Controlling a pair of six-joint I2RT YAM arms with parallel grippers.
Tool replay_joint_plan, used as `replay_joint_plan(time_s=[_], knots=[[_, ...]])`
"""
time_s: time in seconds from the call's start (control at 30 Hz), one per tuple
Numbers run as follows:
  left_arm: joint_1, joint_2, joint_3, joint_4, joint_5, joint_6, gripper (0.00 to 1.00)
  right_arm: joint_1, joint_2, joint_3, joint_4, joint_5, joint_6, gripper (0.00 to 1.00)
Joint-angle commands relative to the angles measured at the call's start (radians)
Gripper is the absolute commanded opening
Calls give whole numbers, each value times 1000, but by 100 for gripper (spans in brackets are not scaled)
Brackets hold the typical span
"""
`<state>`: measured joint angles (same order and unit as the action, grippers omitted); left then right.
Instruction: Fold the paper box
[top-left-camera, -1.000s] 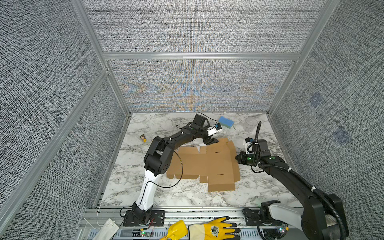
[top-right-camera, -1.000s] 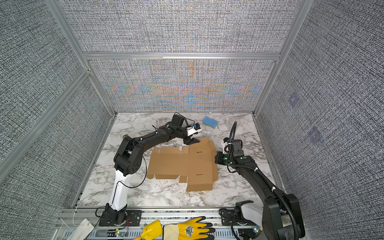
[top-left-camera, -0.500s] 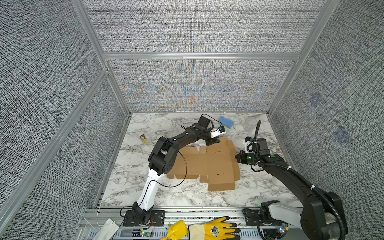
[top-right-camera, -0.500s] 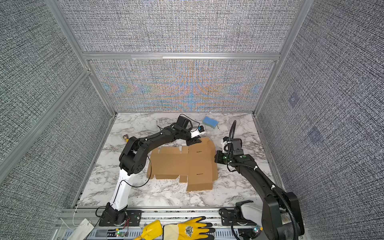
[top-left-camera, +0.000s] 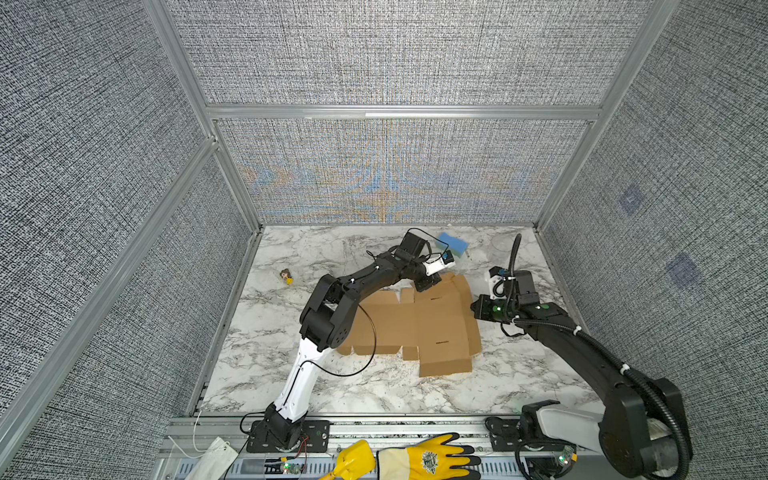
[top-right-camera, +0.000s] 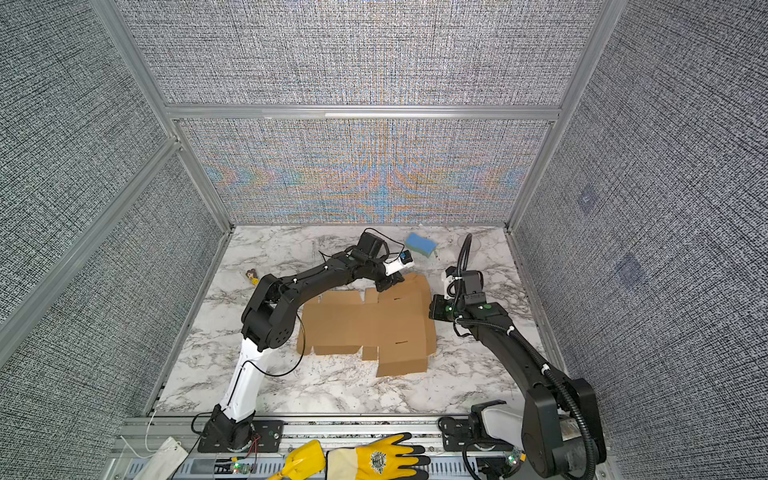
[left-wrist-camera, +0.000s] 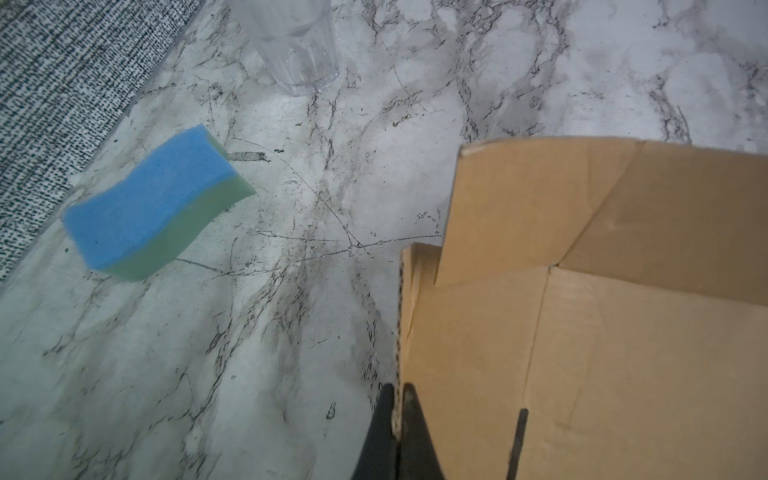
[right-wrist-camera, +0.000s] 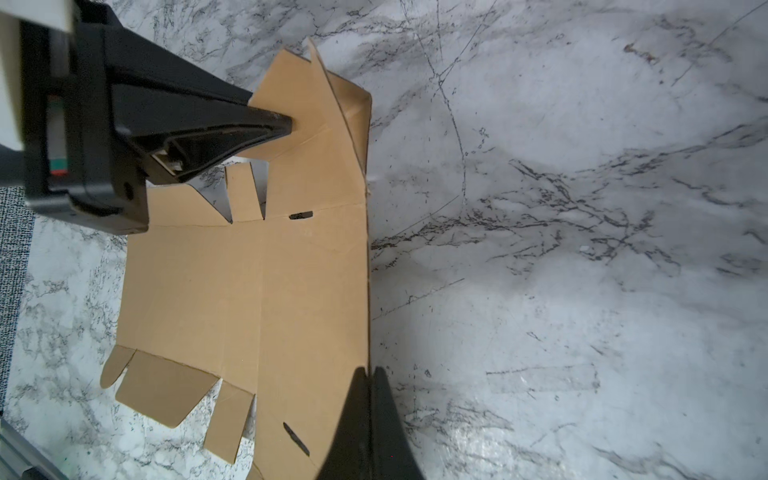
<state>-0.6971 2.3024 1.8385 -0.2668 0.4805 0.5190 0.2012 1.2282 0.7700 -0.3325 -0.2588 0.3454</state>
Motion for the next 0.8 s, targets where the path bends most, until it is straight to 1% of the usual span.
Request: replay_joint_plan(time_s=[0.0,0.1,0.23,0.3,0.37,0.47,0.53,0.63,0.77], knots=[[2,-28,-2,1,-67,-51,4,0,6,31,-15,24,-10,8],[4,-56,-22,32,-150,-133,4,0,4,77,-34,44,-22,15],[8,-130,-122,142,-267,-255,4,-1,-8,149,-61,85,-33,35],[11,-174,-181,203,-318,-325,4,-2,-18,203,-73,115,-35,41],[19,-223,-249,257,-342,-396,4,-3,-36,235,-84,158,-34,45],[29,-307,-380,350,-375,-500,4,-8,-75,247,-79,206,-29,49],[35,-376,-478,425,-417,-567,4,-15,-100,247,-71,213,-21,51],[43,-464,-625,529,-511,-648,3,-21,-125,235,-58,204,-9,52],[48,-567,-807,656,-616,-725,4,-29,-140,185,15,150,18,54]])
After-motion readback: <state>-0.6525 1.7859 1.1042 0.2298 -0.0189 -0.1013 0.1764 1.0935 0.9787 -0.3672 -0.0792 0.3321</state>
